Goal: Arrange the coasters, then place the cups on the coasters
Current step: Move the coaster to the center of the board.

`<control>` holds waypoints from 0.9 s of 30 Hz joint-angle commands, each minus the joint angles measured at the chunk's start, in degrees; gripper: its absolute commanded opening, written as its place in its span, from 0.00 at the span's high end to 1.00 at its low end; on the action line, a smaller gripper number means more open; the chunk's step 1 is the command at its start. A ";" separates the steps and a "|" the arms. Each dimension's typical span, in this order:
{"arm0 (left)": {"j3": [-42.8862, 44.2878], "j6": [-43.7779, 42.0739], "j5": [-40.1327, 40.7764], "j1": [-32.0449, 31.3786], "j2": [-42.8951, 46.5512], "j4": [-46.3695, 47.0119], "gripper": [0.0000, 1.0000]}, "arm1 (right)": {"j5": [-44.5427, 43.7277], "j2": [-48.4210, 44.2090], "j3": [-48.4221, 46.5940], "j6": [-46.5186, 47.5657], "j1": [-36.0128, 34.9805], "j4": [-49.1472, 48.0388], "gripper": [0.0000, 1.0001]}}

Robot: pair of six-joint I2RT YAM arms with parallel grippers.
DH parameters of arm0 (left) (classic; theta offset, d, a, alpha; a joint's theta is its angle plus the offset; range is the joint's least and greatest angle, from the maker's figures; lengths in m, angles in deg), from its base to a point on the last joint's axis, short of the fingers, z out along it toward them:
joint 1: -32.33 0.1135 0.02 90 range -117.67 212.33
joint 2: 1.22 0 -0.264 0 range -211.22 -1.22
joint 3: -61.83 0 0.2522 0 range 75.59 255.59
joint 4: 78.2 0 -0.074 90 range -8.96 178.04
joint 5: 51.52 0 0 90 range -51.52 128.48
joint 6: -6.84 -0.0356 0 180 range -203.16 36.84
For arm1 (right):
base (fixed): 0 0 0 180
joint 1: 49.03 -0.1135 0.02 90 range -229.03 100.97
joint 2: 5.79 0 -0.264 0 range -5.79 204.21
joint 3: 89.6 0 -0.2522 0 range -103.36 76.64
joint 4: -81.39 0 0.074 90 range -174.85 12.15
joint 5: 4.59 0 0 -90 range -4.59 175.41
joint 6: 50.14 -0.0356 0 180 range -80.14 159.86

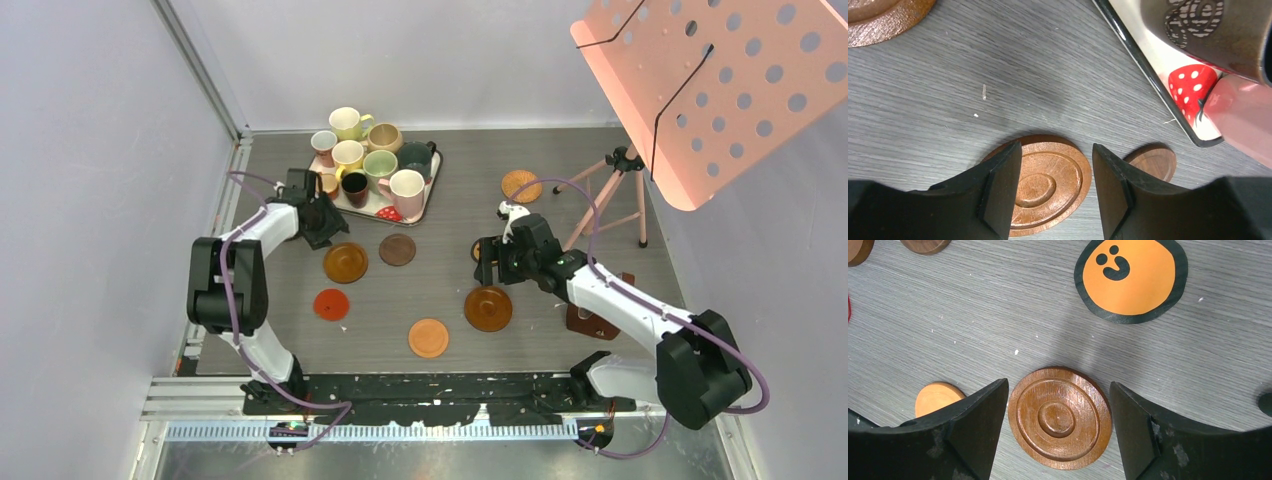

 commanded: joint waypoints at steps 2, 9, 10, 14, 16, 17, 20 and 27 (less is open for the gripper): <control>-0.74 -0.30 -2.45 0.42 7.32 -0.45 0.46 | -0.47 -2.55 -1.00 0.59 -0.37 0.39 0.19; -12.49 1.30 -5.77 -0.07 21.96 -2.87 0.47 | -0.88 -4.13 0.01 0.40 -0.37 0.23 0.19; -14.68 1.74 -6.48 -0.09 23.52 -2.61 0.47 | -0.84 -4.41 0.07 0.38 -0.37 0.19 0.19; -23.43 5.16 -9.51 -0.10 28.70 2.10 0.45 | -0.46 -5.16 0.38 0.44 -0.37 0.07 0.19; -26.52 7.24 -10.12 -0.11 29.13 5.50 0.44 | -0.33 -5.58 0.51 0.48 -0.38 0.14 0.19; -27.64 8.59 -10.48 -0.10 28.92 7.46 0.44 | -0.24 -5.81 0.71 0.47 -0.38 0.15 0.19; -29.41 11.28 -12.20 -0.10 26.52 12.39 0.44 | -0.11 -6.92 1.09 0.46 -0.37 0.15 0.19; -26.75 10.86 -10.05 -0.03 19.58 12.84 0.55 | -0.19 -9.32 2.60 0.41 -0.37 0.50 0.19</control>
